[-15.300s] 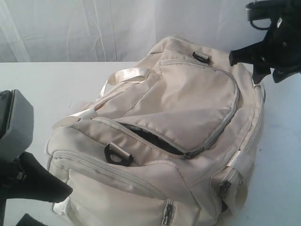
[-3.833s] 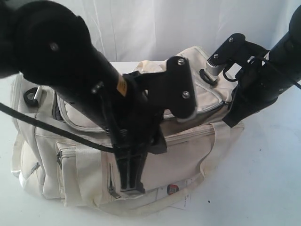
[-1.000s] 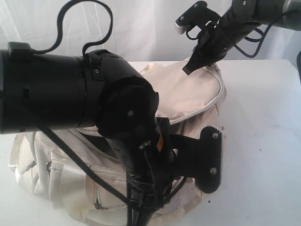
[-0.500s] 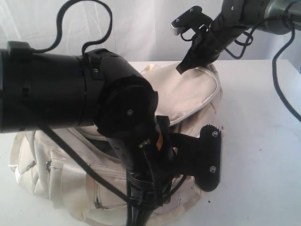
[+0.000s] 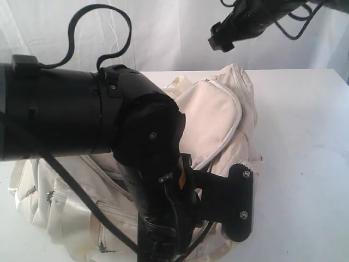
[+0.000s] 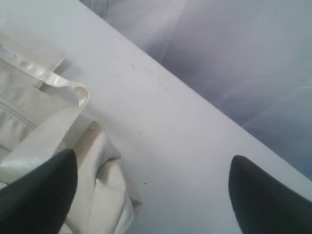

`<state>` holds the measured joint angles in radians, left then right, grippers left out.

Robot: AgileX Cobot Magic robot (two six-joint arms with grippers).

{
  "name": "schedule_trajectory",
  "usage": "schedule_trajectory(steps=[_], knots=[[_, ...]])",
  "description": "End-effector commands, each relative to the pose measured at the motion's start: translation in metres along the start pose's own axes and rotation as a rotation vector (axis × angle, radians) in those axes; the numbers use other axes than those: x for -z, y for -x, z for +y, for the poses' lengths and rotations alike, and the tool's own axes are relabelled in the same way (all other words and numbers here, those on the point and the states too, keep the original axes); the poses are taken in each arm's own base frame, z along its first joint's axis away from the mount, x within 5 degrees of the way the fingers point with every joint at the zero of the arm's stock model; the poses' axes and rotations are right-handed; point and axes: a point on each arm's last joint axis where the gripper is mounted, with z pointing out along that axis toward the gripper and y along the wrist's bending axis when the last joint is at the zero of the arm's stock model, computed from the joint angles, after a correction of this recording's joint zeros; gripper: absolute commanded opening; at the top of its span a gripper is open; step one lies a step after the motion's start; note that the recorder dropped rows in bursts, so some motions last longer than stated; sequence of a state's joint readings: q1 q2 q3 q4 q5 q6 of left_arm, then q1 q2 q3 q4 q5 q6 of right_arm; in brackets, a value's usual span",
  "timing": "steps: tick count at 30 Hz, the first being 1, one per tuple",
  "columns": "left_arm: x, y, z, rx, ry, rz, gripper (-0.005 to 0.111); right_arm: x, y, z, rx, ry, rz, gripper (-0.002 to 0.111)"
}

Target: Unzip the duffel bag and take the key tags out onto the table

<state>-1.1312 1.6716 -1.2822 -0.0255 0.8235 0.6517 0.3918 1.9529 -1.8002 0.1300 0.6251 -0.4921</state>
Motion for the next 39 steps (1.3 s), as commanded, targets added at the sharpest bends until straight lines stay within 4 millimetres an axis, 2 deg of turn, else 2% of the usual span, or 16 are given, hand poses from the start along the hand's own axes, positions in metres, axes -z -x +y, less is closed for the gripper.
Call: schedule_trajectory(steps=[1, 3, 8, 11, 15, 17, 22, 28, 33, 39], knots=[[0.004, 0.004, -0.008, 0.014, -0.040, -0.006, 0.002, 0.039, 0.013, -0.007, -0.007, -0.044, -0.022, 0.079], [0.008, 0.003, -0.002, 0.034, 0.016, 0.023, 0.009, 0.052, 0.013, -0.008, -0.010, -0.057, 0.008, 0.079], [0.019, -0.010, 0.028, 0.123, 0.286, 0.125, 0.042, 0.077, 0.007, -0.009, -0.062, -0.071, 0.126, 0.074], [0.023, -0.015, 0.036, 0.202, 0.330, 0.135, 0.058, 0.089, 0.003, -0.007, -0.083, -0.058, 0.188, 0.066], [0.037, -0.016, 0.038, 0.262, 0.334, 0.176, 0.087, 0.106, 0.004, -0.007, -0.118, -0.065, 0.197, 0.058], [0.046, -0.013, 0.039, 0.273, 0.335, 0.180, 0.094, 0.113, 0.005, -0.007, -0.118, -0.065, 0.199, 0.057], [0.071, -0.008, 0.043, 0.302, 0.348, 0.186, 0.097, 0.127, 0.005, -0.006, -0.135, -0.064, 0.209, 0.057], [0.101, -0.018, 0.042, 0.283, 0.355, 0.289, 0.097, 0.133, 0.000, -0.002, -0.144, -0.036, 0.275, 0.057], [0.129, -0.042, 0.042, 0.316, 0.414, 0.272, 0.097, 0.133, 0.000, 0.003, -0.148, 0.025, 0.274, 0.057], [0.165, -0.076, 0.041, 0.466, 0.492, 0.216, 0.097, 0.133, 0.003, 0.015, -0.142, 0.162, 0.248, 0.057]])
